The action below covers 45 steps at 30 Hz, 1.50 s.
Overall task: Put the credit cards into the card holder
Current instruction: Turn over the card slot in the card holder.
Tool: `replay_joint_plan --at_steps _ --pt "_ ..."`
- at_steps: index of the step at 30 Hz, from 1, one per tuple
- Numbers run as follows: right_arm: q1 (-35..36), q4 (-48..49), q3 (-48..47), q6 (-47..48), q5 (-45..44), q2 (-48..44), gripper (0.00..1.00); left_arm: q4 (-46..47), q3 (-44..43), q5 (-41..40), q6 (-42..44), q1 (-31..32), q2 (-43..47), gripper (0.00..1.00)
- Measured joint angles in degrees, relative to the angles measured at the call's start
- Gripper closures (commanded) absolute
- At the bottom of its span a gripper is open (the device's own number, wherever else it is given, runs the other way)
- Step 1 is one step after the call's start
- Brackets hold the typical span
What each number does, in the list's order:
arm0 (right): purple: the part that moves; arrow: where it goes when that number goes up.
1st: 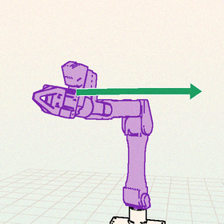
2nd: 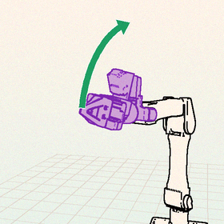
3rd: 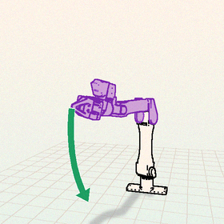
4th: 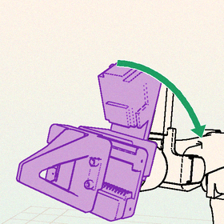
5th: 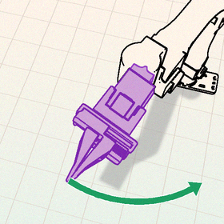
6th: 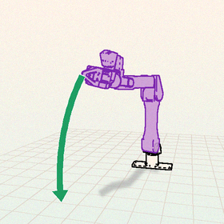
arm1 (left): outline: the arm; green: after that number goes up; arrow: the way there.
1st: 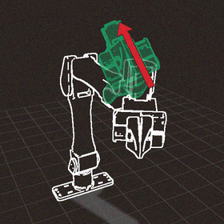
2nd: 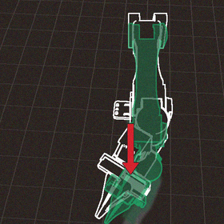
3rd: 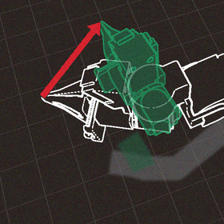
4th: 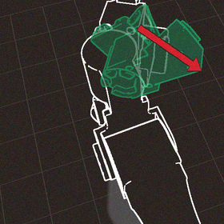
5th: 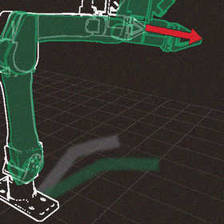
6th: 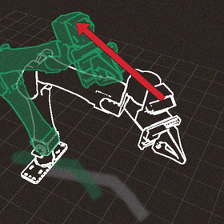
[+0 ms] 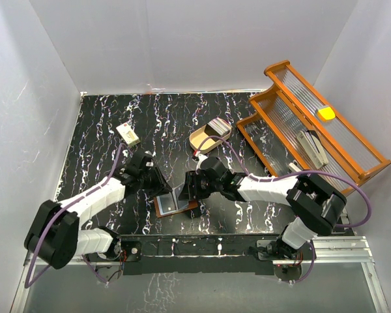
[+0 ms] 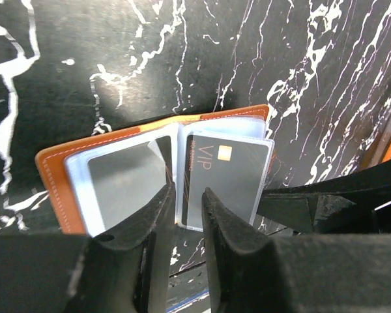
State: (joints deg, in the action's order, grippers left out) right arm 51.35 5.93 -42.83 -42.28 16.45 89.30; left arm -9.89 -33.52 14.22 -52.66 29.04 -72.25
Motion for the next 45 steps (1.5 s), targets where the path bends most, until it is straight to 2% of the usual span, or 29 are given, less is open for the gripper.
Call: replay_joint_plan --at_steps 8,12,16,25,36,45 --pt "0.0 -0.2 -0.02 -0.02 0.11 0.0 0.55 -11.19 -1.14 -8.63 1.22 -0.22 5.46 0.69" --pt "0.0 -0.2 -0.04 -0.02 0.42 0.0 0.55 -13.79 0.59 -11.13 1.2 -0.22 6.82 0.65" --pt "0.0 -0.37 -0.26 -0.02 0.61 0.0 0.55 -16.13 1.88 -12.63 1.25 -0.28 7.63 0.64" --pt "0.33 -1.68 -2.01 0.02 0.66 0.0 0.56 -12.2 4.57 -11.13 1.33 -0.33 7.34 0.73" --pt "1.46 -1.95 -4.85 0.07 1.36 1.77 0.56 -6.25 6.12 -6.99 1.25 -0.42 5.79 0.76" --pt "1.53 -2.97 -5.73 0.17 1.51 4.83 0.56 -5.14 6.45 -5.75 1.07 -0.44 5.68 0.76"
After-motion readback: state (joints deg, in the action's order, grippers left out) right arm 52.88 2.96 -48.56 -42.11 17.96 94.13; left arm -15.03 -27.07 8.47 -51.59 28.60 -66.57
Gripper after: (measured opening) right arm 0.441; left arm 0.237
